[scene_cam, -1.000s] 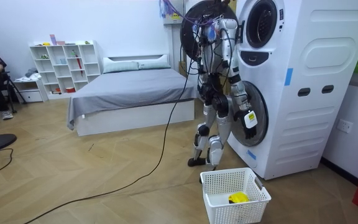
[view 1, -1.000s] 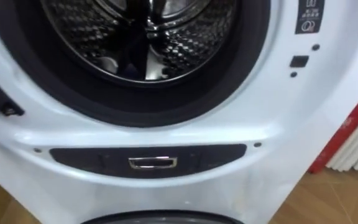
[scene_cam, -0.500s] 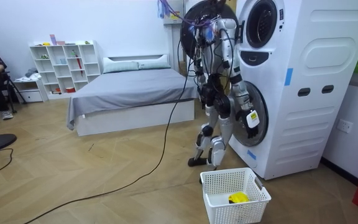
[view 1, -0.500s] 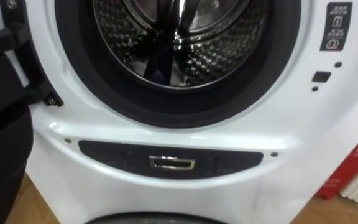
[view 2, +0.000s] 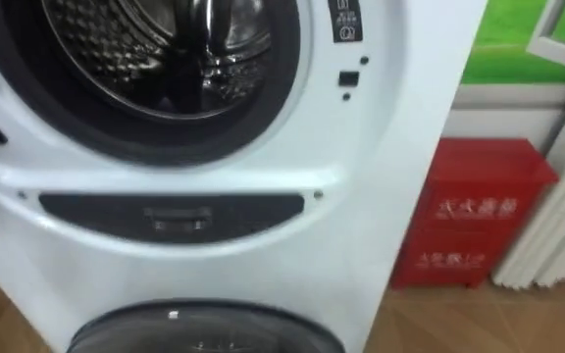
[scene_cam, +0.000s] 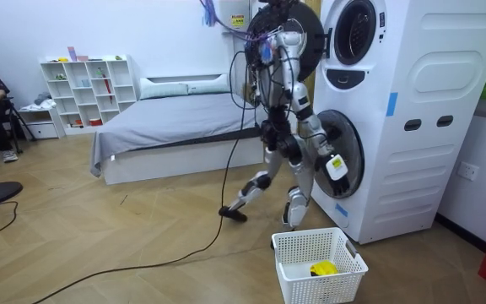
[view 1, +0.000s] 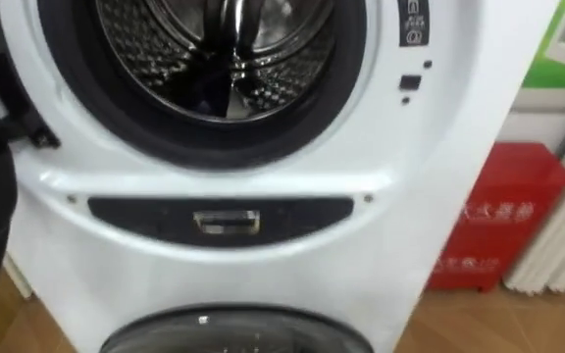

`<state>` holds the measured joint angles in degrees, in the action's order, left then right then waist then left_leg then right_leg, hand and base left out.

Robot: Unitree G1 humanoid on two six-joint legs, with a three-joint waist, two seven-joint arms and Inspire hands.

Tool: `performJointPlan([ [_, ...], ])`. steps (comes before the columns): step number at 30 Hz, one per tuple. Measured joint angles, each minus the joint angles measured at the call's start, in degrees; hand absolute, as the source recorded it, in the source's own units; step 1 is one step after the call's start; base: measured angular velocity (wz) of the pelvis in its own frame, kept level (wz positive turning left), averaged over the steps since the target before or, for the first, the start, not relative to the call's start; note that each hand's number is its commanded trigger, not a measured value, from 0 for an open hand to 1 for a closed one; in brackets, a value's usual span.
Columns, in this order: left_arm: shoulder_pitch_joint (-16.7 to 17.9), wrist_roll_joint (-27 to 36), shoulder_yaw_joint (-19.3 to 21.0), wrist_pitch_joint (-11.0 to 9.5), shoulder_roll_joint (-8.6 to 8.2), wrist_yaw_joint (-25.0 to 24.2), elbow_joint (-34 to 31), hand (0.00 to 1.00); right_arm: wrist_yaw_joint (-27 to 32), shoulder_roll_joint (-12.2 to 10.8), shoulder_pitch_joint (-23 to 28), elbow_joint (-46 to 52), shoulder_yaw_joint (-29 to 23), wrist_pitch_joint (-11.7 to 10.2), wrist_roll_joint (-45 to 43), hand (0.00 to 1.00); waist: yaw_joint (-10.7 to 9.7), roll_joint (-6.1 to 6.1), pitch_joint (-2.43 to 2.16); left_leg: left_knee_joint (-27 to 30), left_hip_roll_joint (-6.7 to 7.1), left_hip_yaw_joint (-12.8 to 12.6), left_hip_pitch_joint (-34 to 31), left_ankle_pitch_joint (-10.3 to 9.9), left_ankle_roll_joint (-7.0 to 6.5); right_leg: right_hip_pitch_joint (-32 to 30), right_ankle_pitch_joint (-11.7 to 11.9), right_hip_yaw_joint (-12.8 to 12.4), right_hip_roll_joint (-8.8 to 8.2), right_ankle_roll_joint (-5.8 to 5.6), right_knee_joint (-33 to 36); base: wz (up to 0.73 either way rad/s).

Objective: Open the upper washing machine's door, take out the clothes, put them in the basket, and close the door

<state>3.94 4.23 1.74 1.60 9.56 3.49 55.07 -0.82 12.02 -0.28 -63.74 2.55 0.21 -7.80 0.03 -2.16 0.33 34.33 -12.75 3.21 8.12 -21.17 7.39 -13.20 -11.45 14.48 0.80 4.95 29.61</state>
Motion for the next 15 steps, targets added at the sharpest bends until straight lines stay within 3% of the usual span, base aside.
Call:
performJointPlan([
  [1,-1.7,-0.4,-1.1,0.6,-0.06,0.0,0.0,0.0,-0.2,0.1,-1.7,0.0,-0.8,0.1,-1.8,0.0,-1.3,-0.42,0.15,-4.4,0.38,0.1,0.1,-3.1,-0.22,-2.1,1.4,0.5,-1.03,-0.66,0.1,0.36],
  [3,-4.3,-0.4,-3.3,1.1,-0.01,0.0,0.0,0.0,-0.4,0.4,-4.4,0.1,-2.0,0.1,-3.2,0.0,-2.5,-1.28,0.4,-7.6,1.28,-0.1,-1.3,-6.4,-1.16,-5.2,4.5,0.6,-2.2,-1.51,-0.3,0.15],
  [4,-5.6,-0.6,-4.3,1.1,0.03,-0.1,0.0,0.0,-0.7,0.4,-5.5,-0.1,-2.1,0.0,-3.6,0.0,-2.7,-1.26,0.42,-8.5,2.9,-1.1,-2.7,-7.3,-2.42,-6.6,6.8,0.0,-3.42,-2.27,-1.2,0.05],
  [5,-6.0,-0.6,-4.8,1.1,0.03,-0.2,0.0,0.0,-0.7,0.4,-5.8,-0.1,-2.1,0.0,-3.7,0.0,-2.7,-1.08,0.38,-8.8,3.96,-1.7,-3.4,-7.4,-2.69,-7.0,8.1,-0.6,-4.16,-2.75,-1.8,0.0],
  [6,-6.1,-0.3,-5.8,1.0,0.03,-0.1,0.1,0.0,-0.8,0.4,-5.7,0.0,-2.0,0.1,-3.7,0.0,-2.7,-0.44,0.22,-8.5,5.98,-3.2,-4.3,-6.6,-4.46,-7.0,10.6,-2.0,-5.25,-3.93,-4.0,-0.08],
  [7,-6.0,-0.1,-6.2,1.0,0.06,-0.1,0.2,0.0,-0.8,0.4,-5.7,0.0,-2.0,0.2,-3.9,0.0,-2.7,-0.31,0.12,-8.3,6.77,-4.3,-4.7,-6.1,-5.35,-6.8,12.2,-2.8,-5.73,-4.39,-5.3,-0.15],
  [9,-5.5,0.6,-6.5,1.0,0.24,0.1,0.7,0.0,-0.8,0.5,-5.3,0.4,-1.6,0.8,-3.9,0.0,-2.9,0.66,0.33,-7.9,10.02,-7.1,-5.9,-4.5,-8.27,-5.2,18.4,-4.7,-7.95,-6.19,-11.5,-0.13],
  [10,-5.4,0.9,-6.4,0.9,0.23,0.5,1.6,0.0,-1.1,0.6,-5.1,0.4,-1.6,1.4,-3.9,0.0,-2.9,0.62,0.49,-6.9,10.37,-8.9,-7.0,-4.0,-9.04,-4.9,18.0,-5.0,-8.66,-6.29,-10.2,0.05],
  [11,-5.4,1.0,-6.4,1.0,0.11,0.7,2.1,0.0,-1.2,0.7,-5.0,0.5,-1.6,1.8,-3.8,0.0,-3.2,0.45,0.47,-6.4,10.1,-9.7,-7.5,-3.8,-9.31,-5.0,16.0,-5.1,-8.67,-6.44,-7.1,0.18],
  [12,-5.2,1.0,-6.5,0.9,-0.02,0.9,2.3,0.0,-1.2,1.0,-4.2,1.3,-1.6,2.5,-3.5,0.0,-2.9,0.55,0.5,-6.7,9.82,-11.3,-7.7,-3.0,-9.84,-4.8,10.5,-5.1,-8.76,-6.14,0.6,0.29],
  [13,-4.6,0.9,-6.4,0.3,0.01,0.9,2.3,0.0,-1.2,1.5,-4.2,1.4,-1.7,2.5,-3.3,0.0,-3.0,0.82,0.62,-7.2,9.12,-12.6,-7.8,-1.8,-9.58,-3.4,5.6,-5.1,-9.07,-6.66,7.9,0.31],
  [15,-3.4,0.6,-6.4,-0.7,0.38,1.0,2.4,0.0,-1.1,2.0,-4.1,1.6,-1.6,2.4,-2.9,0.0,-2.7,1.72,0.48,-8.3,9.04,-14.3,-7.6,0.0,-9.32,0.6,0.1,-5.9,-9.76,-6.96,14.6,0.42],
])
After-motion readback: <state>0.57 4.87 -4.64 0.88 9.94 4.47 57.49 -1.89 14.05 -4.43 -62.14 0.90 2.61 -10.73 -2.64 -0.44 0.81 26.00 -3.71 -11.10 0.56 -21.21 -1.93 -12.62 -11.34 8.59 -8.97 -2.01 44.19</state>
